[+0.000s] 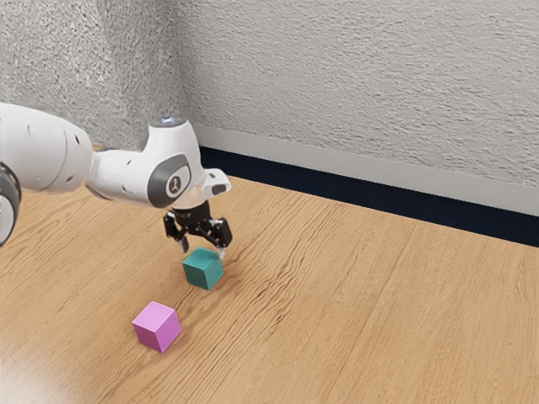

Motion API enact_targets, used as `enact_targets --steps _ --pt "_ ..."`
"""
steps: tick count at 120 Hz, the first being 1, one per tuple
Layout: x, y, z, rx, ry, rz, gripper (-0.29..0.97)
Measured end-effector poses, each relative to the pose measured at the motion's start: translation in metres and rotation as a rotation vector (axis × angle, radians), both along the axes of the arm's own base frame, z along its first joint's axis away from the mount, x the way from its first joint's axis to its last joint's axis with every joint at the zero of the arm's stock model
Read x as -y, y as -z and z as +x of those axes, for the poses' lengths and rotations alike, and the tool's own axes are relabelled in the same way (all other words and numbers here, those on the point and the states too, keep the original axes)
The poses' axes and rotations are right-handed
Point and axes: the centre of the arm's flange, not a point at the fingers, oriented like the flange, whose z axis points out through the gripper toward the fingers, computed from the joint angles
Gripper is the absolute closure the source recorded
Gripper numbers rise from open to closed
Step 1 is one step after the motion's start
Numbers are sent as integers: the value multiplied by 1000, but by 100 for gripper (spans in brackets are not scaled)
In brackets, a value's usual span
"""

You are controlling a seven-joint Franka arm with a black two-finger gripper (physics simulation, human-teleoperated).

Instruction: Pick up the blue block with one arm, and put the blue block on the pink block with one arm

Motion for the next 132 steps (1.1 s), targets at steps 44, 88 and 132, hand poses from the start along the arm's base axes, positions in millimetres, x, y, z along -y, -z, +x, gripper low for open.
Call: enact_targets --steps 44,88,132 --pt "-7 26 -18 -29 40 -37 0" --pt "-9 40 -16 -36 119 -29 0" --pt "-12 54 -3 -36 169 -25 0"
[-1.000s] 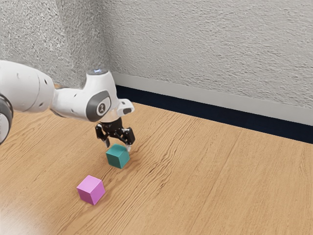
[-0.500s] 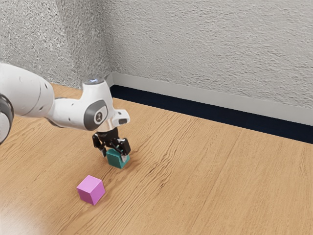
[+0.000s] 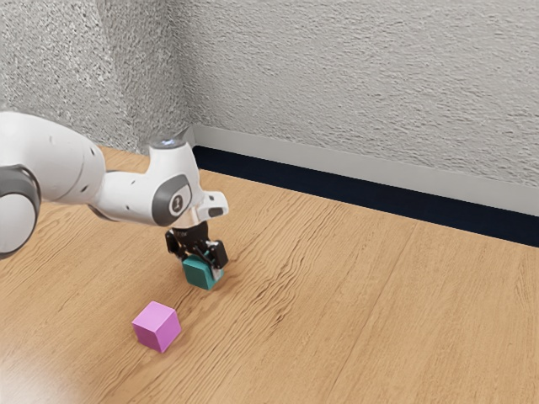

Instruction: Pick up the blue block with one arm, and put the blue block on the pink block with one arm

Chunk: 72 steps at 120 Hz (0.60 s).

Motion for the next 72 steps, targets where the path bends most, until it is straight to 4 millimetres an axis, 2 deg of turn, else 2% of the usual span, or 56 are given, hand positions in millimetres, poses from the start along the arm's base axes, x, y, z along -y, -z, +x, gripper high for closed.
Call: enact_targets --steps 4,16,24,32,36,48,62,72 --pt "0 0 0 0 2 -1 1" --pt "1 -3 1 8 9 -3 20" --pt "0 -7 1 14 11 -3 27" --pt "-1 -25 -5 34 12 -5 32" --pt "-1 -40 -16 45 11 -9 34" --pt "2 -79 -82 55 -7 -33 38" --pt "5 -90 -131 46 -31 -47 40" --pt "7 -90 -145 37 -47 -48 42"
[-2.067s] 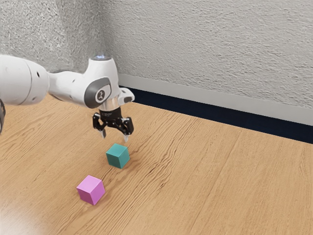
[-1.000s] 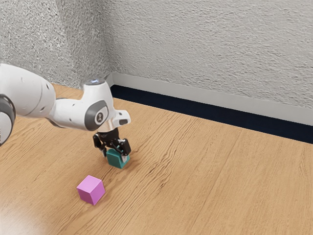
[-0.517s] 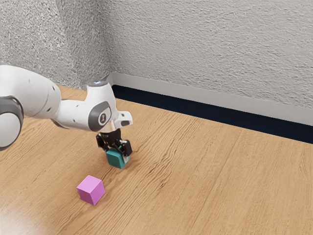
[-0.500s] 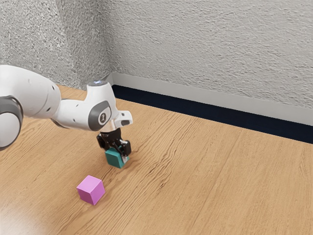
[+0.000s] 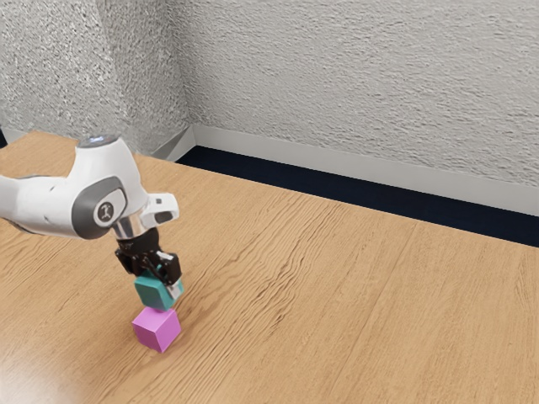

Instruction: Pick up the blue block with one arm, and put the blue block on the pink block with one arm

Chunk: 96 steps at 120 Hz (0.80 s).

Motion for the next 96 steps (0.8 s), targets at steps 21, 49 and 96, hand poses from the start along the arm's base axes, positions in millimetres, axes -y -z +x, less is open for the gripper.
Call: enact_targets --steps 21,49,96 --pt "1 5 -10 -20 -35 1 41" --pt "-2 5 -28 -30 -58 10 42" --pt "0 10 -24 -38 9 66 41"
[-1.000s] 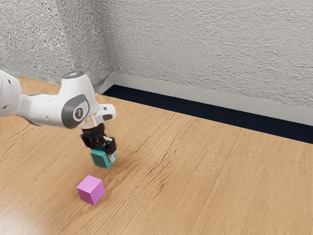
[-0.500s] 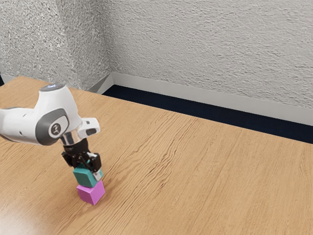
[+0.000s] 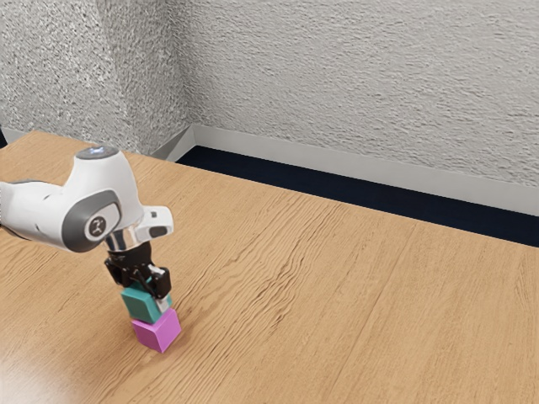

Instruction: Pick up the blue block with one arm, and put the blue block on the pink block with one arm

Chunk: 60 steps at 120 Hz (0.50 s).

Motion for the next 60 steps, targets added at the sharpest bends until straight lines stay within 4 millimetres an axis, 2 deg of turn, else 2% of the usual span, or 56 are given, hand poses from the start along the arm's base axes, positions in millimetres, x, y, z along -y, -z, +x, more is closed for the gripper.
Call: enact_targets --steps 11,22,44,52,56,60 --pt "3 0 0 1 8 2 41" --pt "2 -2 1 6 6 -7 26" --pt "2 -7 1 17 16 -16 12" --pt "3 -36 7 79 25 -17 8" --pt "5 -69 19 139 34 -16 7" --pt "6 -115 38 208 41 -14 6"
